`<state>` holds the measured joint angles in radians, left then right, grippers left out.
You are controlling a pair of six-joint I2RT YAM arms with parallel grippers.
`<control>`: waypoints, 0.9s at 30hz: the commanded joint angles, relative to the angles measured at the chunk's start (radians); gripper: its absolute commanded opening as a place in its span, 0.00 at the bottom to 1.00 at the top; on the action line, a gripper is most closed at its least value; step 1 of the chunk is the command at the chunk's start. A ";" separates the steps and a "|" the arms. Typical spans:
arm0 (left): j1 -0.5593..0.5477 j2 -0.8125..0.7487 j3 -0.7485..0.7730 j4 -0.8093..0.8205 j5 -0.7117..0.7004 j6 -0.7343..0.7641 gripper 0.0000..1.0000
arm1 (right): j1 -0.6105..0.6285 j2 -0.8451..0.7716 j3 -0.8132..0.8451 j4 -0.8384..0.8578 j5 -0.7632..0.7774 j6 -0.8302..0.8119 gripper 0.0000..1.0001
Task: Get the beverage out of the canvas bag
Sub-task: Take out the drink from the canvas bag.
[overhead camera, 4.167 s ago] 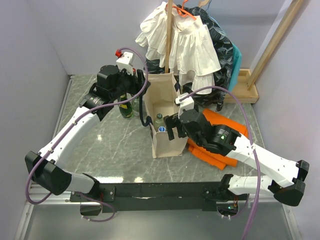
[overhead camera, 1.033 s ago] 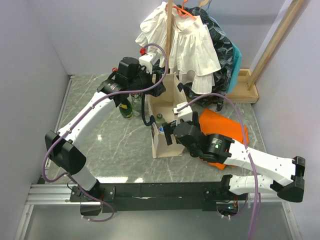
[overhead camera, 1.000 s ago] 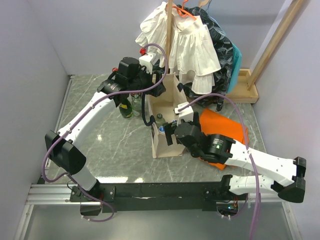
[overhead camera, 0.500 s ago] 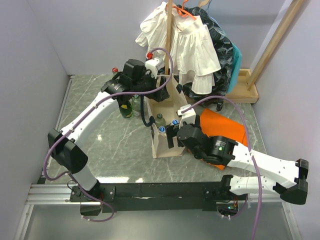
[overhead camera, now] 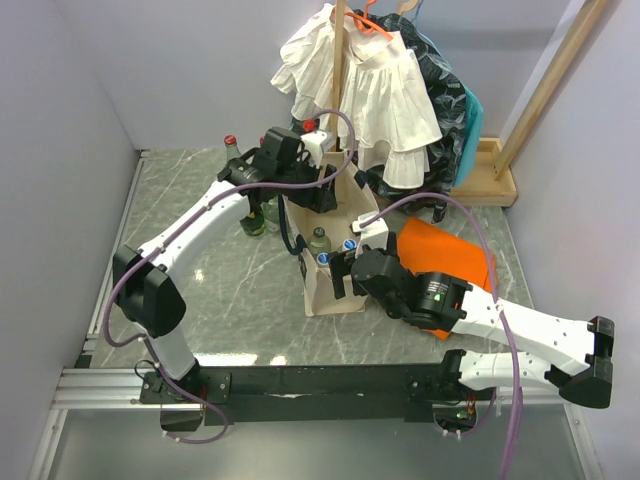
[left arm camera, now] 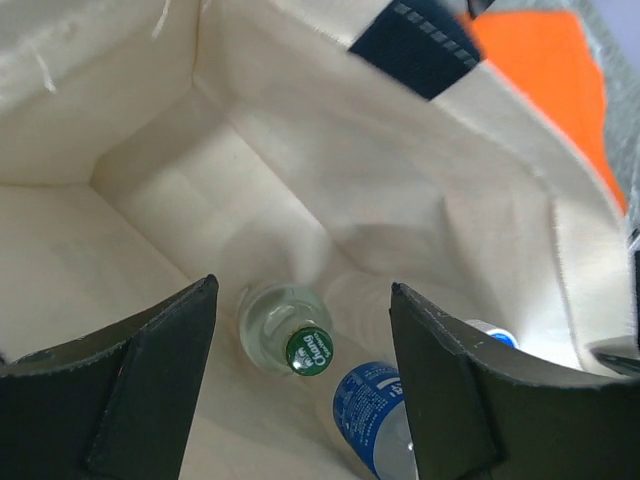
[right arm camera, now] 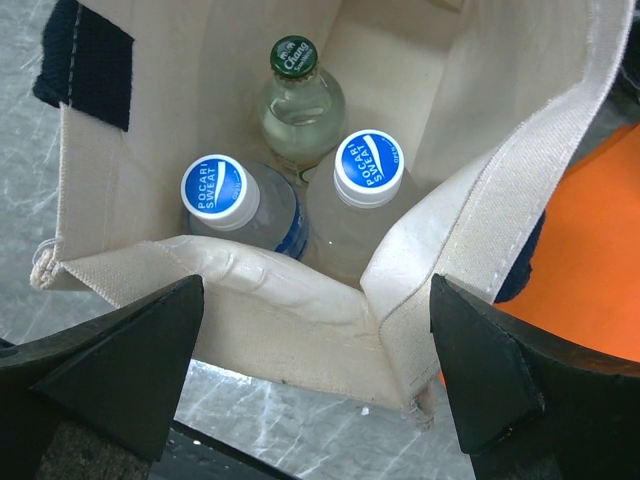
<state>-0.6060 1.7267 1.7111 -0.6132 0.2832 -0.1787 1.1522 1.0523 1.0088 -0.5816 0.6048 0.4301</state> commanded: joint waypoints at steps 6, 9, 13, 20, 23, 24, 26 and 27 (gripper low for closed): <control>-0.024 0.050 0.044 -0.073 -0.059 -0.036 0.73 | 0.010 0.012 -0.045 -0.052 -0.066 0.029 1.00; -0.032 0.059 0.047 -0.086 -0.068 -0.042 0.72 | 0.009 0.012 -0.049 -0.052 -0.068 0.030 1.00; -0.047 0.074 0.056 -0.123 -0.101 -0.044 0.72 | 0.009 0.015 -0.053 -0.050 -0.068 0.033 1.00; -0.069 0.070 0.038 -0.163 -0.138 -0.053 0.71 | 0.009 0.009 -0.058 -0.055 -0.059 0.038 1.00; -0.072 0.068 0.033 -0.183 -0.134 -0.057 0.71 | 0.009 0.011 -0.058 -0.060 -0.057 0.039 1.00; -0.072 0.068 0.032 -0.184 -0.136 -0.058 0.70 | 0.009 0.012 -0.058 -0.061 -0.053 0.039 1.00; -0.075 0.063 0.025 -0.184 -0.144 -0.061 0.70 | 0.009 0.012 -0.056 -0.063 -0.051 0.041 1.00; -0.075 0.062 0.019 -0.180 -0.144 -0.058 0.70 | 0.009 0.011 -0.056 -0.061 -0.050 0.041 1.00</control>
<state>-0.6758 1.8000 1.7172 -0.7792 0.1589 -0.2268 1.1522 1.0515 0.9890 -0.5659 0.6003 0.4408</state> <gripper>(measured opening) 0.701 0.998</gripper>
